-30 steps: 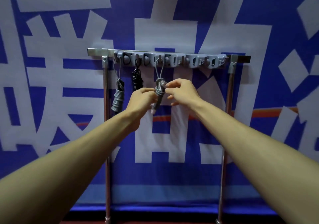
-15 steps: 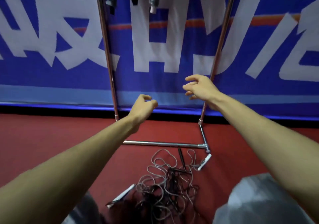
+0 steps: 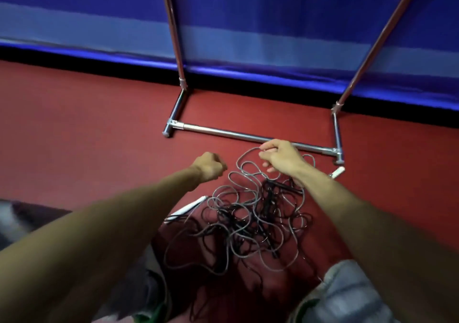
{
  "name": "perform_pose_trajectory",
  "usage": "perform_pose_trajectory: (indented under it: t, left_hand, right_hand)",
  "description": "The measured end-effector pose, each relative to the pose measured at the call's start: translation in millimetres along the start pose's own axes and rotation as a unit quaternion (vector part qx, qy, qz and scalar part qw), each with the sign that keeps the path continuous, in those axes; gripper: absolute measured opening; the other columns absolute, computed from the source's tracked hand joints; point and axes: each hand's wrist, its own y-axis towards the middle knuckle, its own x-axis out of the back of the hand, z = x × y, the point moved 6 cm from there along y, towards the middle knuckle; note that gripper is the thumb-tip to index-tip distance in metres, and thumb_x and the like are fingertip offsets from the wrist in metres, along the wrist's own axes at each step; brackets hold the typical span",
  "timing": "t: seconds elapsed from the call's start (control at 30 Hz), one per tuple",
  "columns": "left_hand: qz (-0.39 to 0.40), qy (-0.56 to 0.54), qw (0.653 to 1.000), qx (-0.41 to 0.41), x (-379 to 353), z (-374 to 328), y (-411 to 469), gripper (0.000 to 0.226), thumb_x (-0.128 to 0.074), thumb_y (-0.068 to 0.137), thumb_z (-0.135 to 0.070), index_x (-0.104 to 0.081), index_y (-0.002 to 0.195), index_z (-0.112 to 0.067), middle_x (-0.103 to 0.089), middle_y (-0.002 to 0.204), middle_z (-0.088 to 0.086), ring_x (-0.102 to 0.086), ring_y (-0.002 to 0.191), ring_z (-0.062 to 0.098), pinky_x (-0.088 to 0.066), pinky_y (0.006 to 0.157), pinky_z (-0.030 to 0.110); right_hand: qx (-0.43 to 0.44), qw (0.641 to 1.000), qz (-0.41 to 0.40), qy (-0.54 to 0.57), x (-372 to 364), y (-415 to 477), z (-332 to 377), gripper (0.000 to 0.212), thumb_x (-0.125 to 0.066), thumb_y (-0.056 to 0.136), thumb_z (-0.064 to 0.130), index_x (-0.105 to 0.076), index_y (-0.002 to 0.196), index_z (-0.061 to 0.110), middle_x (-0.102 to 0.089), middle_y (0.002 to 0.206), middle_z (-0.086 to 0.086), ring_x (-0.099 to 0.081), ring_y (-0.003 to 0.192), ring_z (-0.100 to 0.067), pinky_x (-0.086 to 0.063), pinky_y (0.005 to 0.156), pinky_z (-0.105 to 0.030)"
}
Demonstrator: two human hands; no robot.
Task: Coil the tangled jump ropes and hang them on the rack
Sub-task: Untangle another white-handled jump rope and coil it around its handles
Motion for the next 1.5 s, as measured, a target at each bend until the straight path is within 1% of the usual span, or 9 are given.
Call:
perform_pose_trajectory:
  t: [0.13,0.27,0.37,0.5,0.77,1.0,1.23,1.43,1.5]
  left_hand:
    - [0.012,0.054,0.997,0.059,-19.4,58.8,35.1,0.019,-0.053,0.091,-0.012,-0.07,0.096,-0.007,-0.07,0.096,0.017,-0.065,0.091,0.028,-0.051,0.086,0.034]
    - [0.007,0.141,0.983,0.117,-29.8,113.9,62.1,0.039,-0.052,0.094,-0.038,-0.066,0.107,-0.004,-0.067,0.114,0.017,-0.061,0.106,0.034,-0.047,0.081,0.035]
    - [0.043,0.202,0.974,0.093,-40.5,137.7,75.7,0.032,-0.053,0.094,-0.036,-0.067,0.111,-0.012,-0.066,0.117,0.012,-0.06,0.109,0.033,-0.046,0.084,0.034]
    - [0.068,0.237,0.967,0.06,-49.9,161.3,84.7,0.017,-0.064,0.086,-0.038,-0.066,0.091,-0.022,-0.068,0.109,0.009,-0.062,0.103,0.029,-0.05,0.088,0.038]
    - [0.059,0.228,0.972,-0.012,-45.2,156.2,82.3,0.033,-0.049,0.097,-0.033,-0.057,0.116,-0.008,-0.058,0.117,0.017,-0.057,0.109,0.037,-0.043,0.086,0.036]
    - [0.048,0.236,0.969,-0.055,6.0,100.0,60.0,0.031,-0.04,0.103,-0.021,-0.046,0.125,0.001,-0.04,0.119,0.019,-0.054,0.103,0.041,-0.039,0.09,0.036]
    - [0.029,0.265,0.95,-0.16,52.5,-12.1,-5.8,0.023,-0.042,0.103,-0.03,-0.054,0.109,-0.012,-0.06,0.088,0.009,-0.056,0.084,0.029,-0.039,0.07,0.032]
    - [-0.081,0.319,0.906,-0.265,75.7,-131.8,-90.9,0.035,-0.043,0.102,-0.029,-0.063,0.101,-0.001,-0.065,0.1,0.025,-0.056,0.096,0.044,-0.044,0.078,0.04]
    - [-0.125,0.273,0.906,-0.299,82.4,-168.2,-123.6,0.041,-0.043,0.101,-0.029,-0.066,0.089,0.002,-0.066,0.089,0.025,-0.058,0.089,0.041,-0.045,0.078,0.041]
  right_hand:
    - [-0.035,0.999,0.021,-0.004,-44.2,31.2,-38.1,0.015,-0.059,0.088,0.005,-0.064,0.103,0.008,-0.061,0.074,0.001,-0.058,0.062,-0.013,-0.053,0.059,-0.027]
    - [-0.058,0.997,0.051,-0.018,-82.4,53.3,-70.2,0.019,-0.057,0.089,0.006,-0.064,0.107,0.007,-0.064,0.088,-0.006,-0.062,0.073,-0.02,-0.055,0.064,-0.031]
    - [-0.063,0.995,0.067,-0.036,-103.2,64.0,-83.2,0.018,-0.057,0.09,0.007,-0.064,0.106,0.009,-0.065,0.092,-0.006,-0.064,0.076,-0.022,-0.057,0.07,-0.037]
    - [-0.068,0.994,0.074,-0.038,-119.2,72.7,-87.9,0.014,-0.057,0.09,0.008,-0.064,0.101,0.011,-0.065,0.089,-0.003,-0.063,0.07,-0.016,-0.057,0.066,-0.033]
    - [-0.05,0.994,0.087,-0.035,-121.6,69.1,-66.8,0.009,-0.057,0.09,0.009,-0.061,0.096,0.014,-0.063,0.086,-0.004,-0.063,0.07,-0.018,-0.059,0.072,-0.038]
    - [-0.028,0.995,0.09,-0.032,-91.4,42.5,-12.1,0.01,-0.057,0.09,0.008,-0.06,0.088,0.017,-0.063,0.083,-0.005,-0.06,0.069,-0.017,-0.056,0.073,-0.037]
    - [0.045,0.993,0.087,-0.065,-33.2,-18.9,66.3,0.013,-0.047,0.095,0.008,-0.059,0.096,0.011,-0.061,0.093,-0.008,-0.056,0.069,-0.012,-0.053,0.064,-0.029]
    - [0.099,0.986,0.066,-0.115,21.3,-82.3,109.8,0.031,-0.058,0.09,0.005,-0.052,0.12,0.008,-0.062,0.103,-0.011,-0.061,0.089,-0.021,-0.05,0.08,-0.036]
    - [0.125,0.983,0.075,-0.109,36.5,-104.9,120.3,0.02,-0.06,0.088,0.002,-0.055,0.105,0.011,-0.061,0.101,-0.008,-0.057,0.089,-0.019,-0.046,0.075,-0.029]
